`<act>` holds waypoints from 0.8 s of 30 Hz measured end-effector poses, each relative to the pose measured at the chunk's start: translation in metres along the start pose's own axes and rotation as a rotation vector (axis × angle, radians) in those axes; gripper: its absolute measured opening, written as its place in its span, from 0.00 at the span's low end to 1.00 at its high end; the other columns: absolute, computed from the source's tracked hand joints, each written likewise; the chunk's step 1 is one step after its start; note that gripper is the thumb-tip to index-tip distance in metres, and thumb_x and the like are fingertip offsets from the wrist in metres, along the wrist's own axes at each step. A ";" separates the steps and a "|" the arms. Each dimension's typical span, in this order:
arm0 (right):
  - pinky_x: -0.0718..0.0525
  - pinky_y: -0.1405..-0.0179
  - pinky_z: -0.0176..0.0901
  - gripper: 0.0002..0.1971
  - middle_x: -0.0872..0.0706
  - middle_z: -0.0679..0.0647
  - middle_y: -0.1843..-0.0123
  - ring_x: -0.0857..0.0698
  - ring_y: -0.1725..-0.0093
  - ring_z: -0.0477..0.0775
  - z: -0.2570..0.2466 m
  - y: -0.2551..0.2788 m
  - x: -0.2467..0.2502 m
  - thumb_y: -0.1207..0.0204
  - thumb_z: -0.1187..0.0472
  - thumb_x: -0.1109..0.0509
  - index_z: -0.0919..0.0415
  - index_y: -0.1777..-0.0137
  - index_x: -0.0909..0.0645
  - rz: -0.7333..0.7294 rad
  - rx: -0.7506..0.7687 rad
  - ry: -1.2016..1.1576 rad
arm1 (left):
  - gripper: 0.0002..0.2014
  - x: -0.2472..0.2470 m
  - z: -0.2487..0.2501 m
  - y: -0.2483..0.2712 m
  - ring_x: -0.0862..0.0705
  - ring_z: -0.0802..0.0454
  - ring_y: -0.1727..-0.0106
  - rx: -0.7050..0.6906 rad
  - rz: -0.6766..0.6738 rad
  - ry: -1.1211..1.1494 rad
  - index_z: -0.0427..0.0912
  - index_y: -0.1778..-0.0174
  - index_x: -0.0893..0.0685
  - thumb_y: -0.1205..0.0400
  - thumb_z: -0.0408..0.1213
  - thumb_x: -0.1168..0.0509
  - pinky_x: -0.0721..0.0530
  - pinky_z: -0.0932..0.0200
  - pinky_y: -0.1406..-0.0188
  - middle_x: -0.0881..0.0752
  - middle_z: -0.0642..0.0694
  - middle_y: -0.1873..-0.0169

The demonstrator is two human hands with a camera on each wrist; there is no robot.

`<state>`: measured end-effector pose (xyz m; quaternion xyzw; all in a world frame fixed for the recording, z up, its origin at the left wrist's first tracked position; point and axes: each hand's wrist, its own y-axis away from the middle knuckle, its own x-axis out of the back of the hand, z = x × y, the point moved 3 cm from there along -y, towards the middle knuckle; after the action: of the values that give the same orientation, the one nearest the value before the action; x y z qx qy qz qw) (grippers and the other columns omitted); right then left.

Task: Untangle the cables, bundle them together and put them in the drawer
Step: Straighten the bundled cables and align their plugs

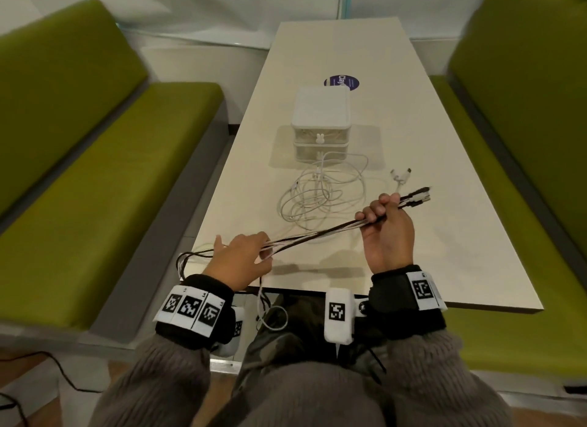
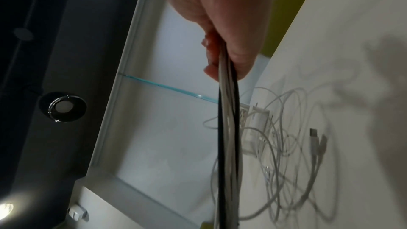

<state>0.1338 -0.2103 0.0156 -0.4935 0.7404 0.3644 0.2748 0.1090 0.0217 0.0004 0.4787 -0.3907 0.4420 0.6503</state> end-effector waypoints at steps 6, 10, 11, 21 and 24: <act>0.24 0.72 0.37 0.17 0.30 0.46 0.77 0.32 0.78 0.45 -0.012 -0.002 0.001 0.11 0.59 0.49 0.58 0.62 0.30 0.005 0.036 -0.012 | 0.04 -0.002 -0.054 0.016 0.24 0.51 0.46 0.173 0.058 0.072 0.54 0.54 0.26 0.20 0.45 0.36 0.45 0.35 0.25 0.18 0.53 0.56; 0.23 0.69 0.38 0.17 0.30 0.46 0.77 0.30 0.77 0.45 -0.006 0.000 -0.004 0.11 0.58 0.49 0.58 0.63 0.30 -0.029 0.006 0.002 | 0.06 0.028 -0.081 0.008 0.25 0.52 0.49 0.204 -0.013 0.006 0.58 0.60 0.27 0.20 0.47 0.36 0.31 0.40 0.35 0.20 0.54 0.57; 0.22 0.67 0.39 0.17 0.30 0.46 0.76 0.30 0.77 0.45 -0.005 0.000 -0.005 0.11 0.58 0.49 0.58 0.62 0.30 -0.043 0.002 0.006 | 0.08 0.038 -0.084 0.002 0.22 0.51 0.51 0.197 -0.048 -0.005 0.57 0.62 0.28 0.20 0.46 0.34 0.26 0.45 0.41 0.19 0.53 0.58; 0.12 0.50 0.47 0.17 0.26 0.47 0.75 0.21 0.73 0.48 -0.001 0.001 -0.013 0.11 0.58 0.50 0.58 0.62 0.30 -0.106 0.010 0.012 | 0.06 0.135 -0.064 -0.037 0.18 0.43 0.57 0.142 0.444 -0.042 0.50 0.55 0.20 0.22 0.33 0.33 0.19 0.49 0.54 0.16 0.47 0.58; 0.13 0.51 0.46 0.17 0.26 0.47 0.76 0.21 0.73 0.48 -0.015 -0.006 0.003 0.11 0.59 0.50 0.58 0.62 0.30 -0.029 0.055 -0.021 | 0.17 0.098 -0.050 -0.042 0.19 0.43 0.44 0.105 0.037 -0.019 0.50 0.42 0.22 0.24 0.31 0.30 0.19 0.46 0.43 0.18 0.46 0.40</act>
<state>0.1374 -0.2257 0.0207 -0.4925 0.7399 0.3454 0.3013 0.1826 0.0838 0.0679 0.5091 -0.3819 0.4691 0.6123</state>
